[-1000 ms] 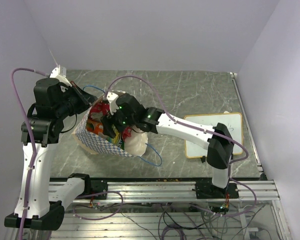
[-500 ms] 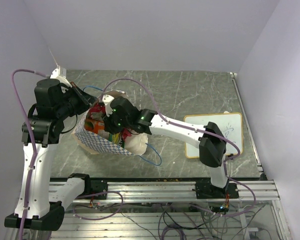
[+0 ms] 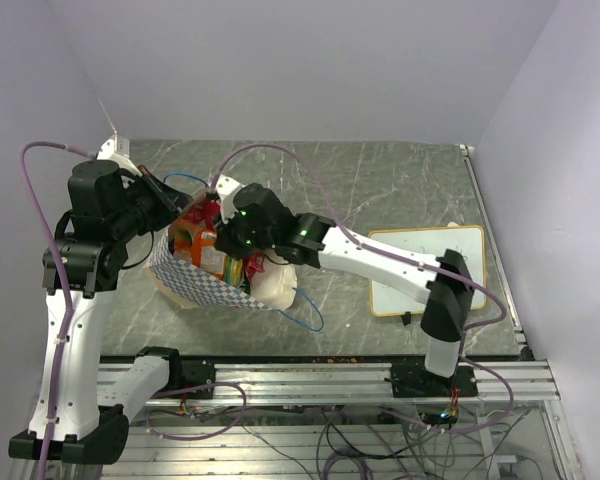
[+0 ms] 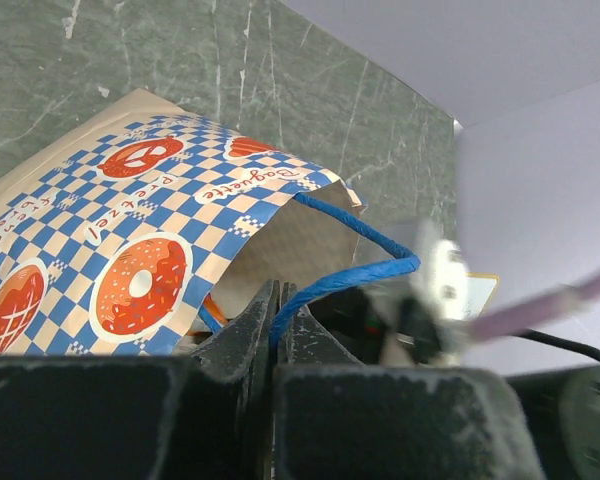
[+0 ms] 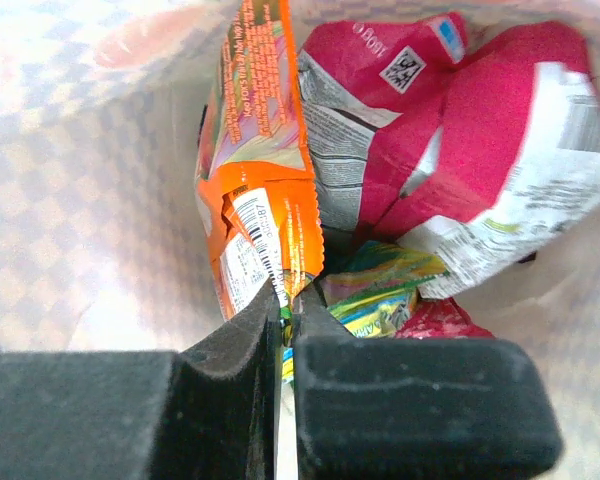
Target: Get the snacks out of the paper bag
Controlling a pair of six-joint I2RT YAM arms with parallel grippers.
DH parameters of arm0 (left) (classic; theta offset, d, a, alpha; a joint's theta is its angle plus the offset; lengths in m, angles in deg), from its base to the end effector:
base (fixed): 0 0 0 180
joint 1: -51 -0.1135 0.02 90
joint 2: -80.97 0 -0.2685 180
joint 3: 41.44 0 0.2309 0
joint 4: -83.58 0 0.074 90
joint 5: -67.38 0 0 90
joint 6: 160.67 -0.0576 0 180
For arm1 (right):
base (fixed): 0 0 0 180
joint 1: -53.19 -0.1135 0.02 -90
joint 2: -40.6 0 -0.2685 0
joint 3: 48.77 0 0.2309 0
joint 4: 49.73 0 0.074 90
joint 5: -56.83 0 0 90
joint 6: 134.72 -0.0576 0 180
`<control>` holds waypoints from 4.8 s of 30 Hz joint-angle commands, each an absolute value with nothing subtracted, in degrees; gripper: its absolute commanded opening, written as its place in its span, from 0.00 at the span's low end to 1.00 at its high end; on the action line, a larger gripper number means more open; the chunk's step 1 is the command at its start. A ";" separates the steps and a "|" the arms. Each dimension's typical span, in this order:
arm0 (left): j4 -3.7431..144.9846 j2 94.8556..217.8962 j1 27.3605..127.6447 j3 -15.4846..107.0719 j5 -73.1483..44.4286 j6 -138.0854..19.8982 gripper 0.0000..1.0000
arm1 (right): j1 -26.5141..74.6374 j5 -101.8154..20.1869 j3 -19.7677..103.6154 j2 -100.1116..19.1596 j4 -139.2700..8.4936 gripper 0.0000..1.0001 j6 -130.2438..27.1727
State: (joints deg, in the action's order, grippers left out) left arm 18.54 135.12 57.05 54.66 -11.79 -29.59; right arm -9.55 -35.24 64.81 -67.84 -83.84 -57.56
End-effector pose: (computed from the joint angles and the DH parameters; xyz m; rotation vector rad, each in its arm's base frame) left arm 0.1526 -0.0271 0.4343 -0.4906 1.9780 -0.7140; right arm 0.2043 0.4010 0.3252 -0.9439 1.9735 0.8213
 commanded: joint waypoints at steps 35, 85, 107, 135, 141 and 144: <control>17.40 138.40 57.07 58.71 -18.78 -29.68 0.07 | 14.79 -4.26 58.08 -40.98 -87.51 0.00 -56.62; 17.27 135.90 57.07 55.39 -13.82 -28.73 0.07 | 19.90 -40.38 47.40 -46.03 -82.12 0.62 -60.69; 22.59 136.85 57.07 57.88 -10.41 -26.79 0.07 | -8.38 -16.70 60.96 -63.64 -70.15 0.64 -70.72; 20.57 135.25 57.07 56.39 -9.49 -25.76 0.07 | -8.34 -12.33 69.72 -77.05 -73.04 0.32 -70.53; 17.18 136.50 57.07 58.64 -13.78 -26.21 0.07 | -8.55 -15.82 65.97 -70.86 -70.31 0.02 -68.05; 16.11 136.90 57.07 59.24 -15.88 -25.62 0.07 | -8.51 -19.94 64.91 -67.94 -69.57 0.00 -67.28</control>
State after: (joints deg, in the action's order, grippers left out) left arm 17.71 136.78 57.05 56.52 -12.53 -26.05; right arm -8.48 -15.28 65.90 -74.07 -72.74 -69.28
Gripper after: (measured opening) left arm 0.081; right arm 0.014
